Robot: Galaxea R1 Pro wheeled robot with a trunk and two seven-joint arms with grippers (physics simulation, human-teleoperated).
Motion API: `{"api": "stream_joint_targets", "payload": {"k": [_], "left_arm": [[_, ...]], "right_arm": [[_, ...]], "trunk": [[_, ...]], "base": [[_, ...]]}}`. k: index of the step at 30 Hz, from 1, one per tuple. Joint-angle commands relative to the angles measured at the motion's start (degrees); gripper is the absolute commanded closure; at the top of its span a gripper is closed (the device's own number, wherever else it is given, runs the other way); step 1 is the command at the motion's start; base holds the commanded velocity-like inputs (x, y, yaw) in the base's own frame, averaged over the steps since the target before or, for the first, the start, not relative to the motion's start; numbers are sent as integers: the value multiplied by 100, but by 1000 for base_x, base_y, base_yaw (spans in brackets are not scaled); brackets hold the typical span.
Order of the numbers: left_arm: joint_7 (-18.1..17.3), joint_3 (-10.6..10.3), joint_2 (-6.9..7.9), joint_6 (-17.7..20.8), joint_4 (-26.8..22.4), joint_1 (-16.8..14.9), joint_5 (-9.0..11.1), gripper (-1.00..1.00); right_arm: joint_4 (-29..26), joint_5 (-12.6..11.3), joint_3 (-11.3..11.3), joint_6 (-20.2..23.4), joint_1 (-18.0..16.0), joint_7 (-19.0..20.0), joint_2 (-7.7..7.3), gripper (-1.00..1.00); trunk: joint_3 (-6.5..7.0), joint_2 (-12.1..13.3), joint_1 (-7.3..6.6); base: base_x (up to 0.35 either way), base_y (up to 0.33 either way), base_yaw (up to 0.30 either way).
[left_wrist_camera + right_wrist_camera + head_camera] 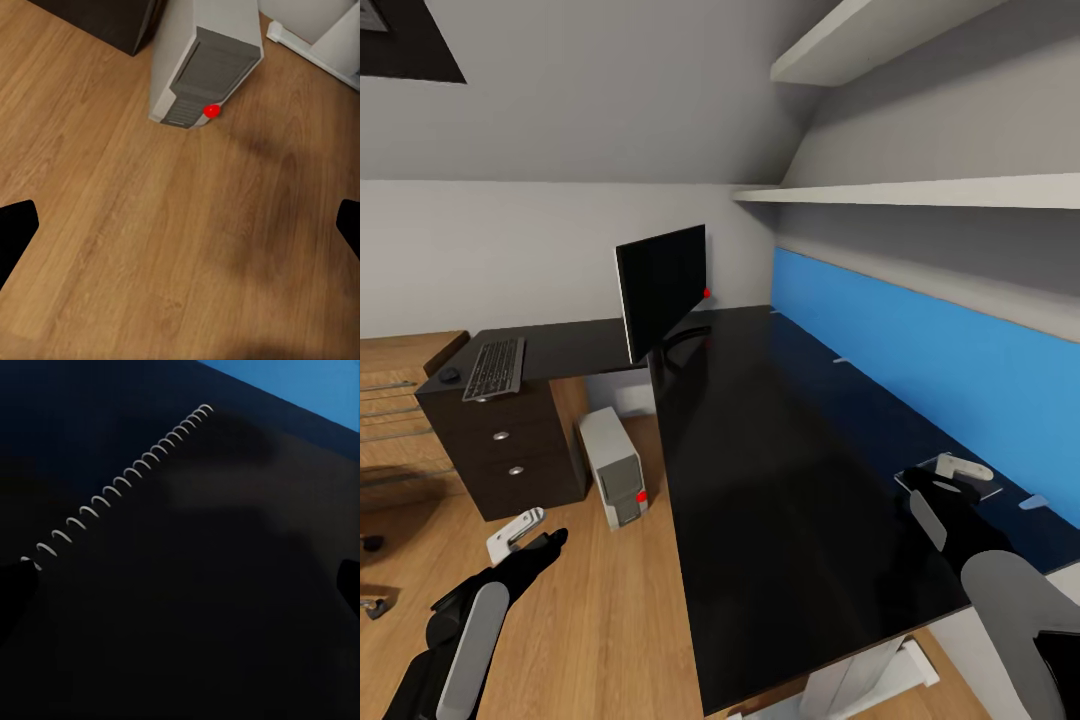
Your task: In the bedroom, organize the workspace by keeping the computer under the desk, ensuring the monitor is on the desk, placing the keyboard on the desk next to the monitor, placing the mouse on the desk next to the keyboard, moving the folder from the swivel chair onto the desk next to the mouse, stacking the notebook on top of the folder with the pen on top of the notebook, and positioning the swivel chair next to the desk.
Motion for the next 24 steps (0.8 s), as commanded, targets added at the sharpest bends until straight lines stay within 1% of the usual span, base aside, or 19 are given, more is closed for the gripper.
{"api": "stream_joint_targets", "payload": {"k": [1, 15, 22, 24], "left_arm": [[46, 7, -4, 19, -8, -5, 61, -100], [27, -5, -13, 27, 35, -5, 77, -100], [23, -175, -6, 28, 91, -5, 70, -100], [24, -192, -5, 26, 94, -5, 70, -100]], "right_arm": [[347, -110, 10, 24, 2, -5, 1, -100], [423, -111, 13, 9, 2, -2, 3, -100], [423, -111, 13, 9, 2, -2, 3, -100], [421, -111, 13, 9, 2, -3, 3, -100]], "trunk": [[-7, -2, 0], [-7, -2, 0], [-7, -2, 0], [-7, -2, 0]], "base": [[0, 0, 0], [-2, 0, 0], [-193, 42, 0], [-133, 18, 0]]}}
